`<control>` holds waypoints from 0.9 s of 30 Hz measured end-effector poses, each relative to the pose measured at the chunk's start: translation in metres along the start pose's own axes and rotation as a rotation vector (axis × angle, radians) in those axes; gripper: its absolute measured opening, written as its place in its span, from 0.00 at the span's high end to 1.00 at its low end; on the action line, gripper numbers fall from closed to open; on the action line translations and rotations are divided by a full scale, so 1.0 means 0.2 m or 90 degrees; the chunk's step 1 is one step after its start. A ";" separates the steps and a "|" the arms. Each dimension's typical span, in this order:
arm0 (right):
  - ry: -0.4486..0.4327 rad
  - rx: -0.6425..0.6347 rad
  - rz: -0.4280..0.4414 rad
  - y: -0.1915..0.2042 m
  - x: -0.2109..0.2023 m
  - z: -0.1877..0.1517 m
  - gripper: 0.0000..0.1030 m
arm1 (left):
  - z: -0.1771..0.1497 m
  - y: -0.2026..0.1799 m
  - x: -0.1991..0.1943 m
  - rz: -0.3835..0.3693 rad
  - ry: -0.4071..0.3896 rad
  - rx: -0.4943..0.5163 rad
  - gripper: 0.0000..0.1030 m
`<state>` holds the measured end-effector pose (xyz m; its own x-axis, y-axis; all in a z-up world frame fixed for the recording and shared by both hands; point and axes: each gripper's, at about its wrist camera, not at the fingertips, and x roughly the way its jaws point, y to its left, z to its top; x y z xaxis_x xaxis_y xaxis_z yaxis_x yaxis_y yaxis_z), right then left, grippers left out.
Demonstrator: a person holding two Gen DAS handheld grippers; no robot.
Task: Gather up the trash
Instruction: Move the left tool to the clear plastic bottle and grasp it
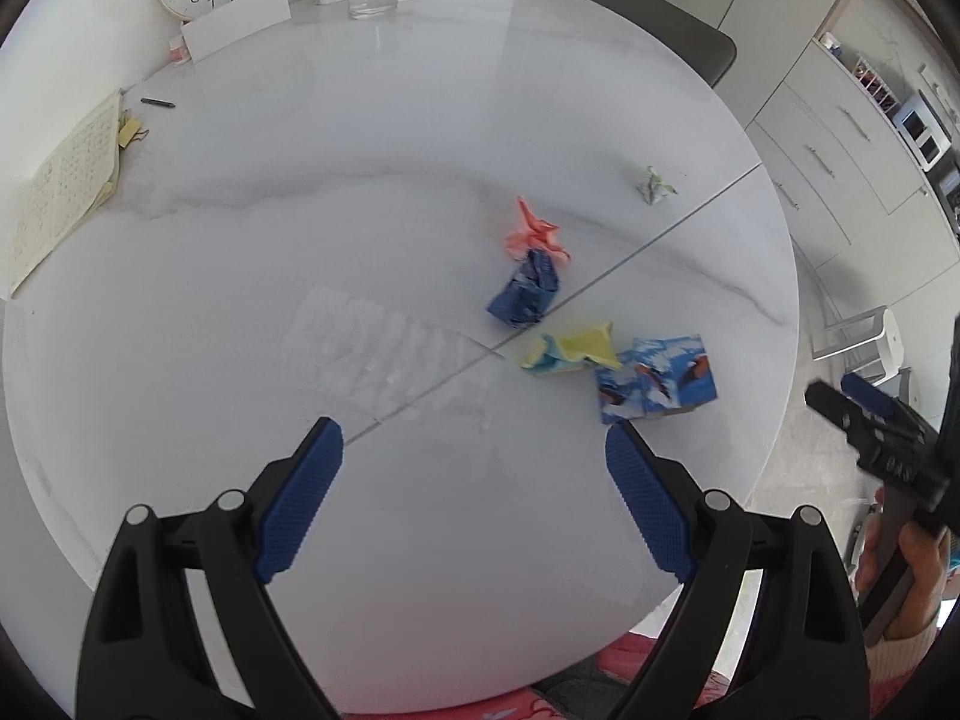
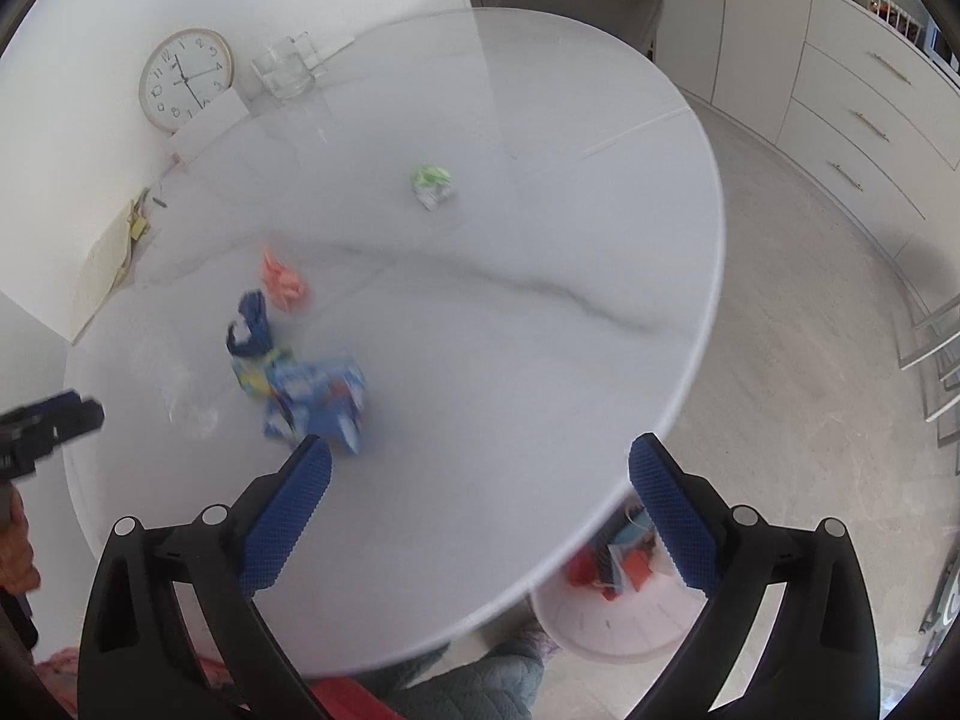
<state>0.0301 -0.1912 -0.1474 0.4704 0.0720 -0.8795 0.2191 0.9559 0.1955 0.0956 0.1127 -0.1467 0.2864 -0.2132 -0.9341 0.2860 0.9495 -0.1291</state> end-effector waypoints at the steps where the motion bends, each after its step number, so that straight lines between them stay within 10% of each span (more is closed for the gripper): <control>1: -0.001 0.001 0.003 0.03 0.02 0.03 0.04 | 0.01 0.02 0.00 -0.005 0.000 0.000 0.17; 12: 0.005 -0.080 0.009 0.34 0.19 0.35 0.04 | 0.09 0.20 0.08 -0.038 0.015 -0.022 0.17; 27: 0.072 -0.554 0.130 0.61 0.27 0.36 0.04 | 0.10 0.41 0.30 0.030 0.074 -0.525 0.17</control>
<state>0.1438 -0.0915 -0.1403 0.3316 0.2478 -0.9103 -0.6064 0.7952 -0.0044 0.1541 0.1741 -0.2075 0.1717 -0.1870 -0.9672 -0.4983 0.8305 -0.2490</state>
